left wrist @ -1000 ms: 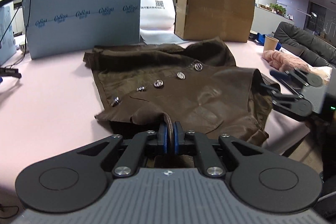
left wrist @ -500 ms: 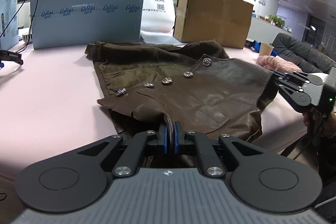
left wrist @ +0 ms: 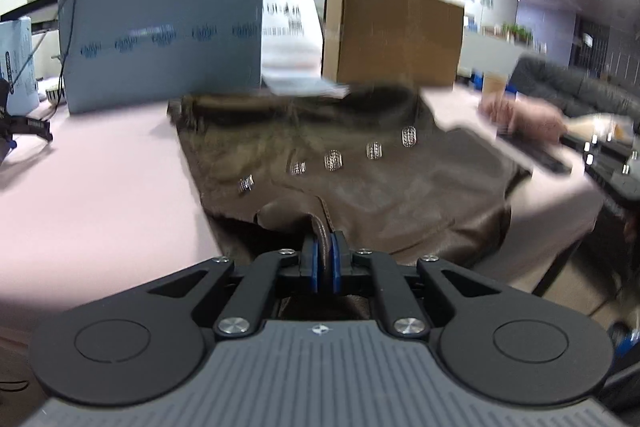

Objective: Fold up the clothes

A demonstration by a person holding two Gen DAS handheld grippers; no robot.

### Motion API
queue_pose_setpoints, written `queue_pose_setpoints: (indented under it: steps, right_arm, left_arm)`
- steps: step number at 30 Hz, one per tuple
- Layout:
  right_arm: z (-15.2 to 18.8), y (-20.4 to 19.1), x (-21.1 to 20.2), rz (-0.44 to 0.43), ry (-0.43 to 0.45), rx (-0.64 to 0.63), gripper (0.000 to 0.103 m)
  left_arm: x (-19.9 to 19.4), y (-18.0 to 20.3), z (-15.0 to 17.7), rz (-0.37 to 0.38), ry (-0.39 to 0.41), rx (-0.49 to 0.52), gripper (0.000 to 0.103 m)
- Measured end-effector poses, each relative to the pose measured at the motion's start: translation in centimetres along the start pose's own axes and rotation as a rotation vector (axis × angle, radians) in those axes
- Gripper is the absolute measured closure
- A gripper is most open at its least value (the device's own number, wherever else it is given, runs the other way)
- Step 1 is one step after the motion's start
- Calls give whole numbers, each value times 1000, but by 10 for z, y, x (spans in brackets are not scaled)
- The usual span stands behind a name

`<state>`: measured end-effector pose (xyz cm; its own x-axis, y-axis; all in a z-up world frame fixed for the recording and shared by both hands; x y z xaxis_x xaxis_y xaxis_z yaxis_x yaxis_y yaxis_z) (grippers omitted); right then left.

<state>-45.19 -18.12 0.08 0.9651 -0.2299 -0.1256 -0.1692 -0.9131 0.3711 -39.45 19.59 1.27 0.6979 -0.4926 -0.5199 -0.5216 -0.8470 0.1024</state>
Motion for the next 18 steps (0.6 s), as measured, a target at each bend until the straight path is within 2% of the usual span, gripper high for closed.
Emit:
queue_pose_setpoints:
  steps: [3,5,6,7,8,9,13,15,18]
  right_arm:
    - [8,-7,7,-58,-45,5,101]
    - [12,-10,12,-96,-64,20,101]
    - [11,-13,13,-106,-60,17,101]
    - [10,-16,14,-116,-56,14,101]
    - [9,-19,16,-126,-51,11,100]
    - [8,-22,16,-130,-43,3,97]
    - [-3,-33,15,-185,2,1,88]
    - [-13,-41,14,-237,29,12,76]
    - [-26,-54,12,-304,36,19,71]
  left_arm:
    - [11,-4,11,-16,-66,-9,89]
    - [15,-7,17,-34,-87,-6,78]
    - [15,-6,20,-68,-88,11,59]
    - [14,-4,23,-117,-84,39,33]
    - [11,-2,26,-156,-67,73,21]
    - [7,0,29,-191,-44,110,17]
    - [-15,1,45,-221,16,179,16]
    - [-15,-5,52,-186,10,129,15]
    - [-3,-19,65,-114,-30,14,15]
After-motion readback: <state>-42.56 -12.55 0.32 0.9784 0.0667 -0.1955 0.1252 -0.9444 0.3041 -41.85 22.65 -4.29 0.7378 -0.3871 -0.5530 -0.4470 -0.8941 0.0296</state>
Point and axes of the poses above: each gripper's, at about its wrist camera, not at the fingertips, and x roughly the way its jaws point, y to its right, z to its underside, the point moved 2 cm from there along x, roughly the way its jaws point, and after that the axes turned 4 degrees about z, right-handed, at the moved point
